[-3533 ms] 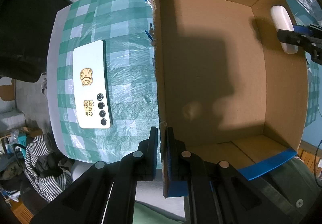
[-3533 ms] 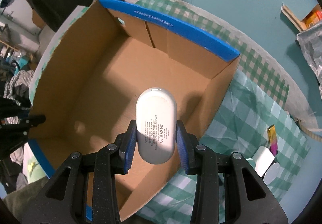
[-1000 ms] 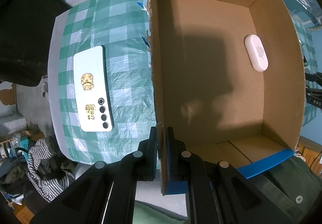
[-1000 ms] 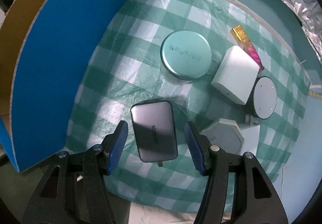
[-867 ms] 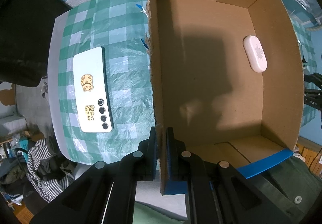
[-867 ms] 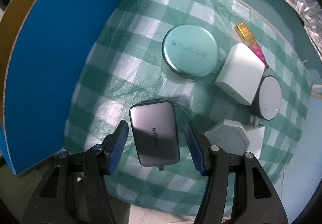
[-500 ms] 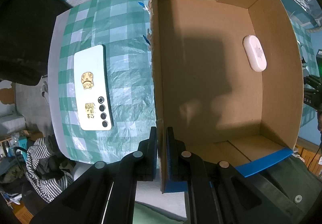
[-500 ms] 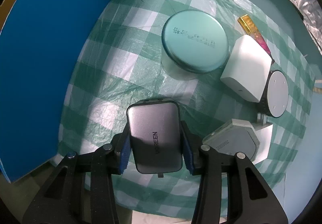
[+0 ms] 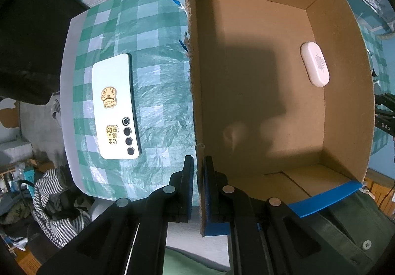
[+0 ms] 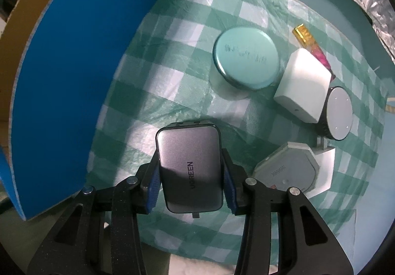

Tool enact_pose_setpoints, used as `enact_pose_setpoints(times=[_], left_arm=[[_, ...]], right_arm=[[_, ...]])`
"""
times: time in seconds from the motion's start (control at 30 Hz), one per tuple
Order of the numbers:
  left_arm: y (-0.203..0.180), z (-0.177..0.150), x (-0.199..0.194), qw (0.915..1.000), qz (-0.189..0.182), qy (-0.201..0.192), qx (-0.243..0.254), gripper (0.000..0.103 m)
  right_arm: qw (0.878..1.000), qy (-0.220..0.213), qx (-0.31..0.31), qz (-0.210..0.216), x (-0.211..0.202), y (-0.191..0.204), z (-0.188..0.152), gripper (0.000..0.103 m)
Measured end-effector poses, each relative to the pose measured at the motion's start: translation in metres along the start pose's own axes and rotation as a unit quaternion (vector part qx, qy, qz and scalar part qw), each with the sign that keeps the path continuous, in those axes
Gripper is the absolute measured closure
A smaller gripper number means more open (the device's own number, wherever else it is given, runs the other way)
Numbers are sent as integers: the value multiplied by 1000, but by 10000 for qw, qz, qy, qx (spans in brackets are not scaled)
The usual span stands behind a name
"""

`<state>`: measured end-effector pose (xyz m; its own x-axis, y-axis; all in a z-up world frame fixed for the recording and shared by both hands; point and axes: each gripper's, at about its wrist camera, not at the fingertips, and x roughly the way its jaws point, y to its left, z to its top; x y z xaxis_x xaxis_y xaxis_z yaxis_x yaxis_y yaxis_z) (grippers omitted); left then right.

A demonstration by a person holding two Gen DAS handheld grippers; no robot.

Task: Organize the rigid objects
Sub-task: 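Close the right gripper on the grey UGREEN charger and lift it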

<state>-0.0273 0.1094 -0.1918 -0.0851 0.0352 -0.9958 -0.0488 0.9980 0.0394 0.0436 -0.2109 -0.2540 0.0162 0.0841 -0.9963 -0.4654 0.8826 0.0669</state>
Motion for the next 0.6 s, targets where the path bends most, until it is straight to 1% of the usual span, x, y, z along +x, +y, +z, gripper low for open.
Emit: enact_pose_setpoints(times=[0.27,0.6], left_arm=[[-1,1,-1,10000,-4,3,-9,95],[0,1,-2,10000,-2,-5,-24,95]], right_arm=[[9998,-190,-73,72,-28,4,1,60],[9991,-380,-143,94,-61,12,13,60]])
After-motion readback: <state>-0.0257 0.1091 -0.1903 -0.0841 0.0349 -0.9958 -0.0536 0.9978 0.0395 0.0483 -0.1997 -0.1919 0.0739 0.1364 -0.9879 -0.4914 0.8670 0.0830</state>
